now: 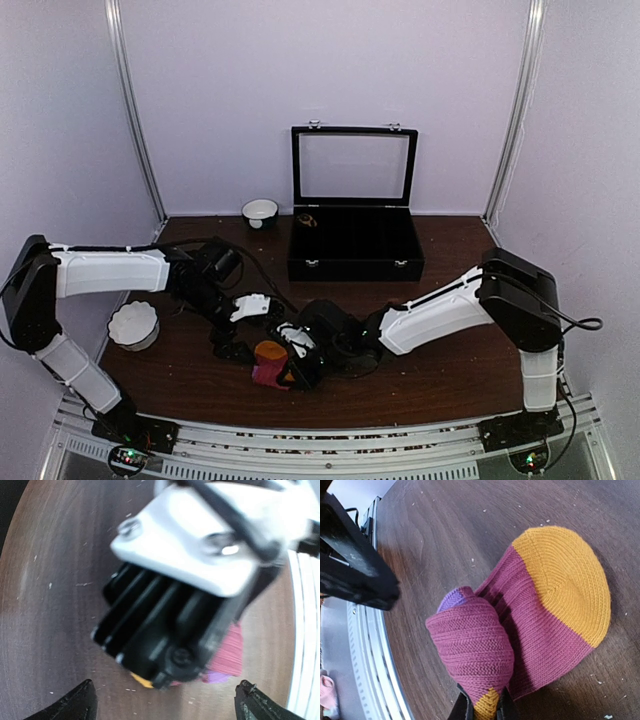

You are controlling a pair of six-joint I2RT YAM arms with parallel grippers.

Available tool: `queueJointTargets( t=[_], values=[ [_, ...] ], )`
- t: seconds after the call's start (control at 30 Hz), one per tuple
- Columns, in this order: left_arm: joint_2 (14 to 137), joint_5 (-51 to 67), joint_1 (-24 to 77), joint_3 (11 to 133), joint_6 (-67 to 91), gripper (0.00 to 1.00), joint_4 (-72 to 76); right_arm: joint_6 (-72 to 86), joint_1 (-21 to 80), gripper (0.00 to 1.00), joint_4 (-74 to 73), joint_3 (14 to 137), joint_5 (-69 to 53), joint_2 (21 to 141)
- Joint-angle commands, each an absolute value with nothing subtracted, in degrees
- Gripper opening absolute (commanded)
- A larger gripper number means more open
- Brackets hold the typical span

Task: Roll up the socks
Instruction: Roll the sock at the center of the board, then pick up the sock from the center of the board.

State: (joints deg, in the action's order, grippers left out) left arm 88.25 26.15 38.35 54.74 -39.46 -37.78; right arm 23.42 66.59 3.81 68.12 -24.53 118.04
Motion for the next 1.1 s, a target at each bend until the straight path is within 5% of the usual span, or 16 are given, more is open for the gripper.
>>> queueJointTargets(
  t=[0.0,0.43,0.63,0.73,0.8,1.07],
  values=[
    [91.5,20.2,38.0,56.0,-35.5,0.98,-32.2,30.9,66.5,0.01,-8.0,66.7,-25.0,124.0],
    [83.9,26.7,44.7,53.4,-47.8,0.96,-39.6,54.1,62.9,0.07,15.1,59.4,-37.3,127.4],
    [85.8,15.2,53.1,48.6,-50.1,0.80,-33.5,59.1,61.7,0.09,20.8,58.9,-40.1,128.1],
    [87.2,10.8,53.8,48.3,-49.7,0.53,-30.8,60.9,61.6,0.10,23.5,57.9,-40.6,127.9],
    [87.5,9.1,54.0,47.9,-49.4,0.46,-29.0,62.5,61.7,0.10,26.1,57.1,-41.2,127.9],
    [90.6,6.0,56.3,47.3,-49.6,0.36,-26.8,75.6,61.2,0.13,47.7,53.1,-43.8,129.9]
  ],
)
